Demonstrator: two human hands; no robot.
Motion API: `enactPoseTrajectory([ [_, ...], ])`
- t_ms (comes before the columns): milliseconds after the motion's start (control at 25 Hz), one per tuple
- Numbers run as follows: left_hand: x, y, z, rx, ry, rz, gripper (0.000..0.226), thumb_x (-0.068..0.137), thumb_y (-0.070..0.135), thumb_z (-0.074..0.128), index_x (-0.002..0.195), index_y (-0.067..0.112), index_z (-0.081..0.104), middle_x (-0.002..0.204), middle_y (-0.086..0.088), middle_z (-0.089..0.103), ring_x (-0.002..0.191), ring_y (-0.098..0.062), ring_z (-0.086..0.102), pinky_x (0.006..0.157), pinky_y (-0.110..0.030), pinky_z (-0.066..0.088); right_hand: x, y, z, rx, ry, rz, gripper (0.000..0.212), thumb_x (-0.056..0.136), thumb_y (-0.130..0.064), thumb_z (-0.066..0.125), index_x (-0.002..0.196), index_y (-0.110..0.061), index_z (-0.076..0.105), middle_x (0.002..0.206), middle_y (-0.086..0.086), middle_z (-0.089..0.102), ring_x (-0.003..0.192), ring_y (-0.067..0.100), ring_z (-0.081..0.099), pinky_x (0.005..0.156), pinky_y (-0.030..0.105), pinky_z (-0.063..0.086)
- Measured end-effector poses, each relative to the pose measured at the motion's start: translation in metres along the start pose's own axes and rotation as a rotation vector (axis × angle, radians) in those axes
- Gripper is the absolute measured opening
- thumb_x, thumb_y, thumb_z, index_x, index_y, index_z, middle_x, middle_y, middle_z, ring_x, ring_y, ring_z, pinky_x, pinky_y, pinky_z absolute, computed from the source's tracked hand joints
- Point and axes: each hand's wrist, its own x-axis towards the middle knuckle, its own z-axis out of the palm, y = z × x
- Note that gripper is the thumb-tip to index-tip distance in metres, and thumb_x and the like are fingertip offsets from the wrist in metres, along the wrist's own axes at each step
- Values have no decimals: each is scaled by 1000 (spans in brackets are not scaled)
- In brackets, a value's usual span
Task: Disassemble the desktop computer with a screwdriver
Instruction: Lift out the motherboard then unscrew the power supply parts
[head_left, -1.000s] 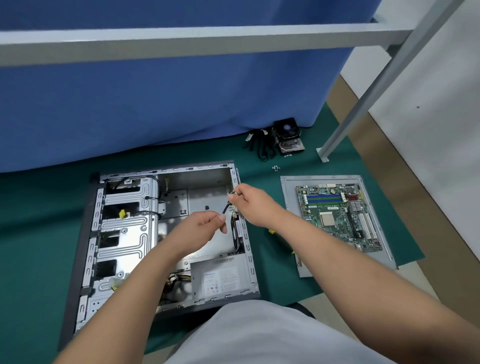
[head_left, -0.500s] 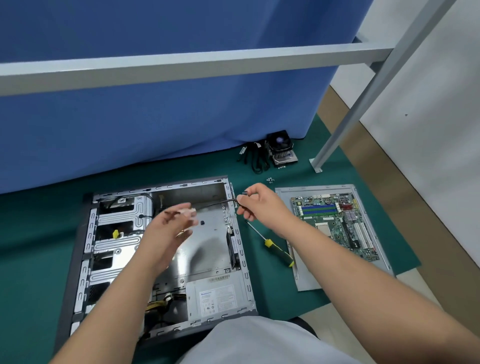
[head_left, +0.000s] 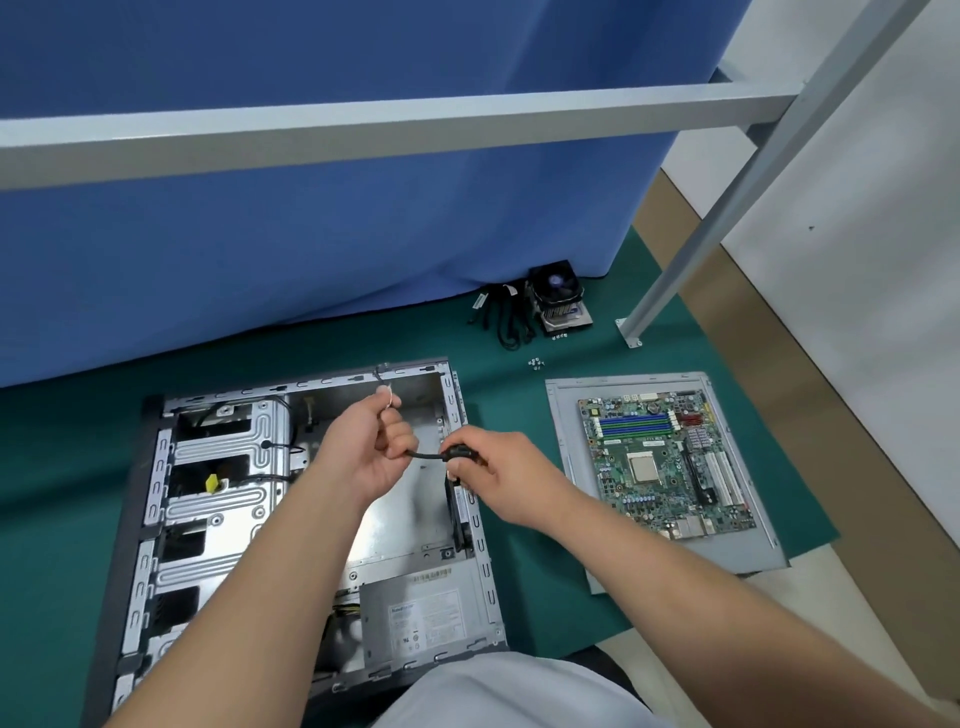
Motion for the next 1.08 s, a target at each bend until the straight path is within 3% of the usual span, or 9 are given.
enactPoseTrajectory([
  [160,7,-1,15,114,9,35,27,109,17,43,84,12,51,52,6,25,39,-8,20,35,-20,20,6,7,-14,-31,24,11,15,102,-27,60,115,-23,67,90,-7,71,78,12,62,73,25,49],
  [320,24,18,27,368,-62,228,18,108,20,48,107,12,64,72,-5,68,62,-19,65,63,-31,58,20,21,-23,449,113,275,11,97,-18,68,105,-25,72,92,3,77,82,17,72,71,23,54],
  [400,38,32,30,738,4,381,18,105,30,56,109,20,70,95,-2,78,87,-19,73,77,-30,54,29,30,-27,743,183,361,13,97,-10,68,103,-19,74,97,8,76,80,15,73,69,22,56],
  [520,65,52,26,1390,64,699,26,100,47,59,107,27,72,104,7,73,101,-16,65,83,-30,46,53,51,-45,1000,317,483,13,96,-5,69,104,-13,74,97,11,72,82,18,73,76,21,60],
  [680,95,67,14,1998,216,649,43,105,52,37,115,27,71,123,-4,68,133,-24,49,105,-39,41,101,88,-69,1096,421,628,13,96,3,65,107,-3,70,106,14,67,90,24,69,81,25,62],
  [840,102,53,7,2188,424,743,64,101,45,18,84,16,73,88,-8,70,108,-28,62,85,-38,45,157,116,-81,929,406,745,24,98,1,61,120,-7,65,104,12,69,86,24,71,70,25,63],
  [960,106,51,5,2212,439,791,58,98,41,26,71,12,69,75,-10,67,88,-33,65,75,-38,46,203,127,-87,828,443,821,24,101,-1,53,120,-11,65,82,6,68,52,10,59,41,17,44],
  [1000,108,50,5,2213,450,797,57,98,39,29,68,12,68,72,-11,66,84,-34,65,73,-38,47,218,132,-87,747,446,830,24,103,-5,52,121,-11,65,79,4,67,49,9,55,42,17,40],
  [1080,111,48,2,2201,477,832,53,98,37,34,65,11,67,68,-11,65,78,-35,65,70,-37,47,242,142,-83,599,435,807,25,101,-14,58,124,-12,68,97,5,72,71,15,65,63,24,52],
])
